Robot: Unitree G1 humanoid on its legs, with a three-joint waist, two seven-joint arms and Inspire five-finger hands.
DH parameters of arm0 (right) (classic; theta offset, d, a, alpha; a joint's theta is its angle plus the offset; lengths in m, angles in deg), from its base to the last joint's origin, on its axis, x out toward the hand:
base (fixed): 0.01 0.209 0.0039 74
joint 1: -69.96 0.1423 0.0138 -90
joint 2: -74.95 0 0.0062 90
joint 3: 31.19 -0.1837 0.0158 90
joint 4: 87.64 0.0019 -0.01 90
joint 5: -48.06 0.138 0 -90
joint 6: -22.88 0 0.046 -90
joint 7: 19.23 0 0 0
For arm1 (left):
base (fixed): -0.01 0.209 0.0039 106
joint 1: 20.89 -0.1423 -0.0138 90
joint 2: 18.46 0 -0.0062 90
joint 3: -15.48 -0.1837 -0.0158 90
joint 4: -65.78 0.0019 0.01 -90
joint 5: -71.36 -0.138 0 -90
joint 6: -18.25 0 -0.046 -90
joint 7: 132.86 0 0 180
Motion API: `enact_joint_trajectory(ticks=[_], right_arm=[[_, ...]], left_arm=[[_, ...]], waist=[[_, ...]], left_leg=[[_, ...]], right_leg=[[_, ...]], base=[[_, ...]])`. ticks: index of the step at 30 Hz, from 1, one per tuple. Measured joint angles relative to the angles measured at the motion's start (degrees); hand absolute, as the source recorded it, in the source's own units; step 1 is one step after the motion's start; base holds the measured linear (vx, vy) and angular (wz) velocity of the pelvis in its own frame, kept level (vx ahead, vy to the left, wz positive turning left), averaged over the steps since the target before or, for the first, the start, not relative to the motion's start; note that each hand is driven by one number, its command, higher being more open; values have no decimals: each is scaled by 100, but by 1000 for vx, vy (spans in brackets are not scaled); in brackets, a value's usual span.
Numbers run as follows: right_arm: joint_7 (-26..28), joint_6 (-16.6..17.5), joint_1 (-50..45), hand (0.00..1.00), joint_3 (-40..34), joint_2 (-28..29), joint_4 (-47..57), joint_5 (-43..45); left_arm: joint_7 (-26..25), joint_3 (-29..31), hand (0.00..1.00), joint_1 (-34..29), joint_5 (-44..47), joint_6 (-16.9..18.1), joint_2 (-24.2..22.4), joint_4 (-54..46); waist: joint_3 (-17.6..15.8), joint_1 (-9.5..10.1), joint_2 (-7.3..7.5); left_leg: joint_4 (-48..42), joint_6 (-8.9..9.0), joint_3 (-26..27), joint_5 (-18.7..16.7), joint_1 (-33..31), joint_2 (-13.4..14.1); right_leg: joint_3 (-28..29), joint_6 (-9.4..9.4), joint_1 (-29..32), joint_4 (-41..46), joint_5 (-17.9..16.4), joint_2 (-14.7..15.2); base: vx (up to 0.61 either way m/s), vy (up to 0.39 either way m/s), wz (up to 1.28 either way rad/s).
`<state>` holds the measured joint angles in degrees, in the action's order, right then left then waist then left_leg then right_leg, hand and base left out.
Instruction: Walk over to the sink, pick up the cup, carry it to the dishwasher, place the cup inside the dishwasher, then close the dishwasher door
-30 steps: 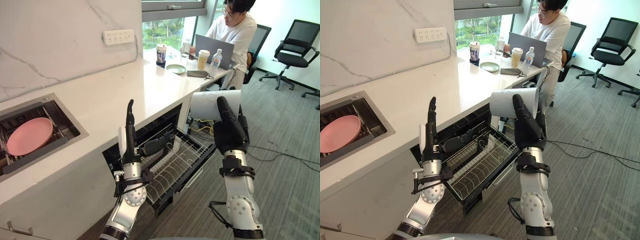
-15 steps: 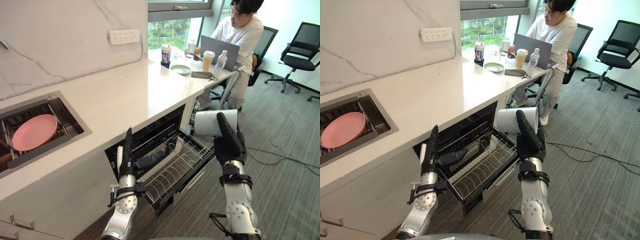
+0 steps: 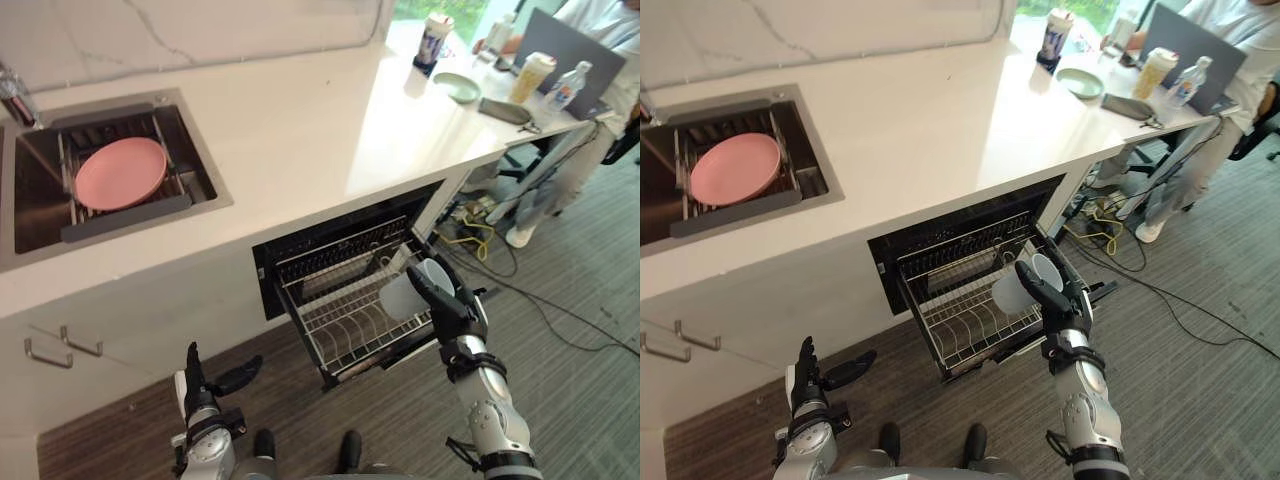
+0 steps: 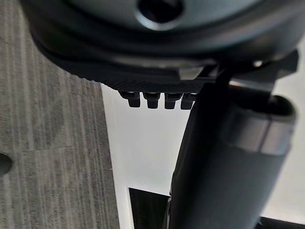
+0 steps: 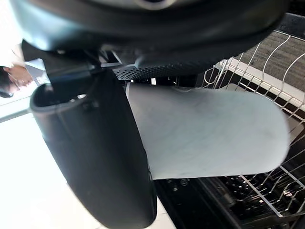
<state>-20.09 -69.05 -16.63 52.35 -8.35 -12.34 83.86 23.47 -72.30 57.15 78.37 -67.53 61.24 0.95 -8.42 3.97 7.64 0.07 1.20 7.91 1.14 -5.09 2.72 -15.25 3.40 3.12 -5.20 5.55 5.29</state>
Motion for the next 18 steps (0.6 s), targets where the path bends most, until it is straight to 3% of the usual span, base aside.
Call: enact_joint_trajectory(ticks=[6,10,18], right_arm=[[85,-262,1394,0,237,-703,-1113,-227],[319,-430,2248,0,535,-1100,-1871,-226],[587,-604,3636,0,883,-1535,-3010,-303]], left_arm=[[325,73,100,51,0,-149,58,-86],[726,60,100,144,-24,-203,227,-286],[1561,-298,100,247,-148,-232,614,-549]], waist=[[-492,258,69],[-872,497,67],[-1411,759,0]], left_leg=[[-78,-38,-281,106,-351,-67],[-243,-44,-488,112,-589,-94],[-310,-75,-742,233,-944,-146]], right_leg=[[-268,6,171,25,54,53],[-443,6,235,28,80,70],[-718,3,425,30,141,102]], base=[[-37,16,24],[-23,24,26],[-31,30,18]])
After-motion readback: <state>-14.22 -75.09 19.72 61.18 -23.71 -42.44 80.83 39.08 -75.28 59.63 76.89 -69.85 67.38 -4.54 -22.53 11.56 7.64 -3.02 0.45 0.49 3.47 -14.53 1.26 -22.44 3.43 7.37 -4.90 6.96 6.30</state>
